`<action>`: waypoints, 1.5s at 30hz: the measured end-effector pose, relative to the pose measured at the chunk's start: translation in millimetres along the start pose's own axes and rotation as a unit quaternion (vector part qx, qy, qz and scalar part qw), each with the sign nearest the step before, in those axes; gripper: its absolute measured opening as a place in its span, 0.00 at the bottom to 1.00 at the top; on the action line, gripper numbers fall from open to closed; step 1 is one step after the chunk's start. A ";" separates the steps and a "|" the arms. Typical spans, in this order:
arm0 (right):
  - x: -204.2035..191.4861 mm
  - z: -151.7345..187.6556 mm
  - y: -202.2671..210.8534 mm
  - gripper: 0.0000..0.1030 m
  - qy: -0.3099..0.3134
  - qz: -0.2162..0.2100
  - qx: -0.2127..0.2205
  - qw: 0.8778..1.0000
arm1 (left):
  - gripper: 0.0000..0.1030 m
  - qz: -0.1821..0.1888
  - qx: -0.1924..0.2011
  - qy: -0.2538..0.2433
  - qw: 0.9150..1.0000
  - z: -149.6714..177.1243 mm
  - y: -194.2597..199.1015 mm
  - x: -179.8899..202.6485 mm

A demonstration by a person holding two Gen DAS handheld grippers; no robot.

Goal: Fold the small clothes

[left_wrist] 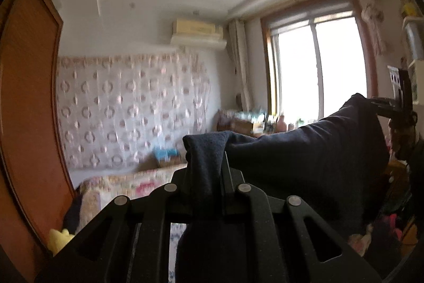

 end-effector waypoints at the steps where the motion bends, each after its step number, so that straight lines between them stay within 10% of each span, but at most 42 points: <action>1: -2.7 9.5 -18.0 0.15 0.001 0.000 -0.019 1.000 | 0.14 -0.002 -0.019 0.006 1.000 14.8 -23.3 -9.1; 10: -53.4 172.4 -219.6 0.15 -0.004 -0.016 -0.200 0.980 | 0.15 -0.033 -0.168 0.060 0.983 159.9 -193.4 -87.7; 17: -88.5 232.2 -304.8 0.15 -0.008 -0.002 -0.271 0.963 | 0.19 -0.043 -0.221 0.061 0.972 189.1 -230.4 -99.3; 21: -93.8 224.8 -317.1 0.18 -0.023 0.007 -0.290 0.957 | 0.34 -0.056 -0.234 0.062 0.969 191.2 -225.0 -97.7; 25: -80.7 217.4 -314.6 0.51 -0.029 0.023 -0.303 0.952 | 0.59 -0.046 -0.222 0.077 0.971 192.3 -205.6 -100.6; 28: -76.7 223.6 -301.5 0.53 -0.033 0.018 -0.302 0.953 | 0.75 -0.041 -0.221 0.088 0.970 203.7 -185.4 -95.1; 45: -47.9 277.5 -239.1 0.53 -0.099 0.001 -0.386 0.917 | 0.76 -0.030 -0.259 0.148 0.954 266.5 -142.4 -49.0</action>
Point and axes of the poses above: each gripper's, at about its wrist camera, not at the fingertips, and y roughly against the way its jaws point, x to its right, z to its underside, the point moved 4 cm from there along -y, roughly the way its jaws point, and after that the axes turned 15 degrees about z, right-handed, at the moved point
